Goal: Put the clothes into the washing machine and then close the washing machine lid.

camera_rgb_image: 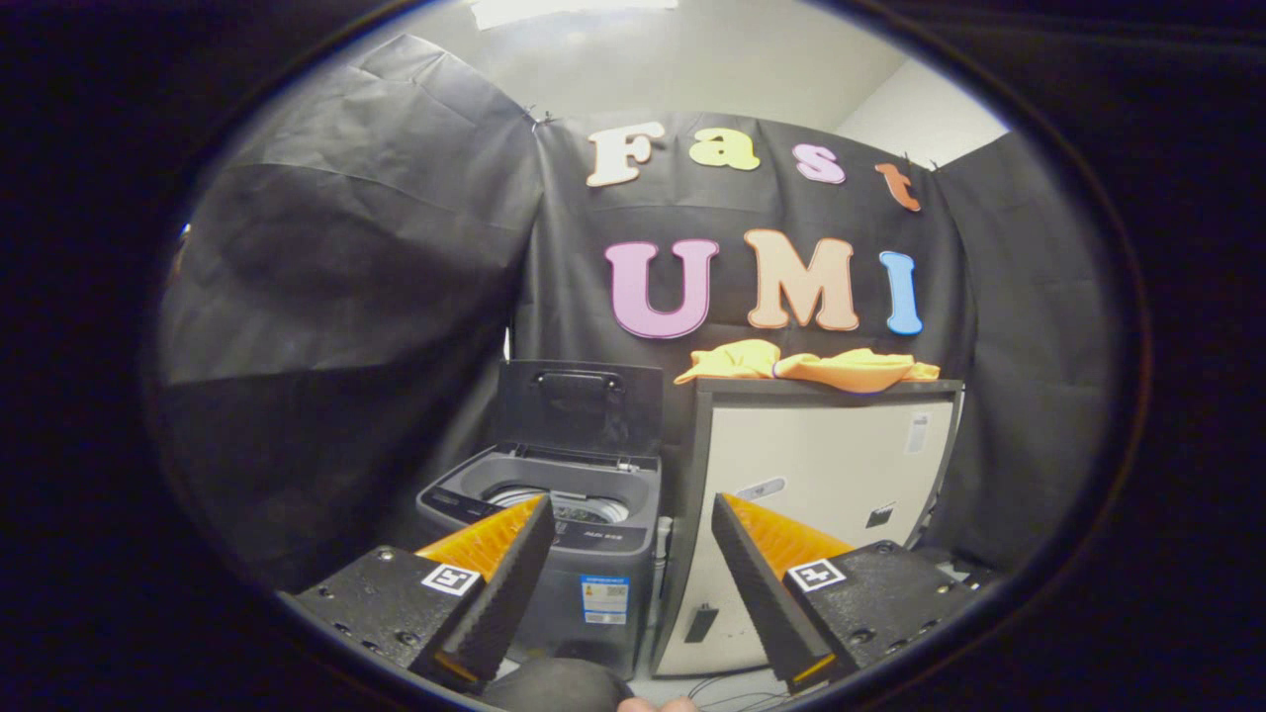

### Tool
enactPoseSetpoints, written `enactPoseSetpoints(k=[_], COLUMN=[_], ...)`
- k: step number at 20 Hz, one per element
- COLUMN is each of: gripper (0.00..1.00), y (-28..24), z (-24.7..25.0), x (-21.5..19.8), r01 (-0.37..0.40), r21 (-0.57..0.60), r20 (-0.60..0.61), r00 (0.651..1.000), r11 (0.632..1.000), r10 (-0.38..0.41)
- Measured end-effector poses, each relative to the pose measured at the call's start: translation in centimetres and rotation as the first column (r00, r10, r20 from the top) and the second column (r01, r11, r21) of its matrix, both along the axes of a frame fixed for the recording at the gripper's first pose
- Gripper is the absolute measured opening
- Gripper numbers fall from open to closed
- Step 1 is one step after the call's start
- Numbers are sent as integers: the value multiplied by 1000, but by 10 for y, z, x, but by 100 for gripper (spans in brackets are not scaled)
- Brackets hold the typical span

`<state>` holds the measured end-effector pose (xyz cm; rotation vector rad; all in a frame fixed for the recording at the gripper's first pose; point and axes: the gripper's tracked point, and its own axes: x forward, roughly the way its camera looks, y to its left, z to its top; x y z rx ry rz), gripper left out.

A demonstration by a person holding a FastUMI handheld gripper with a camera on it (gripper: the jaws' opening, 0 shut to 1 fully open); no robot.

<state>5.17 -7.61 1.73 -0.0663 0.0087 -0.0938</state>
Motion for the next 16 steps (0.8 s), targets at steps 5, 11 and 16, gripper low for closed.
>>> enactPoseSetpoints(k=[5, 11, 16], gripper=[97, 97, 97], y=[-27, -66, -108], z=[21, 52, 76], x=[23, 43, 66], r01=[22, 52, 89], r21=[-30, -60, -56], r20=[-3, 13, 10], r00=[1000, 999, 996], r11=[999, 997, 994], r10=[-22, -51, -89])
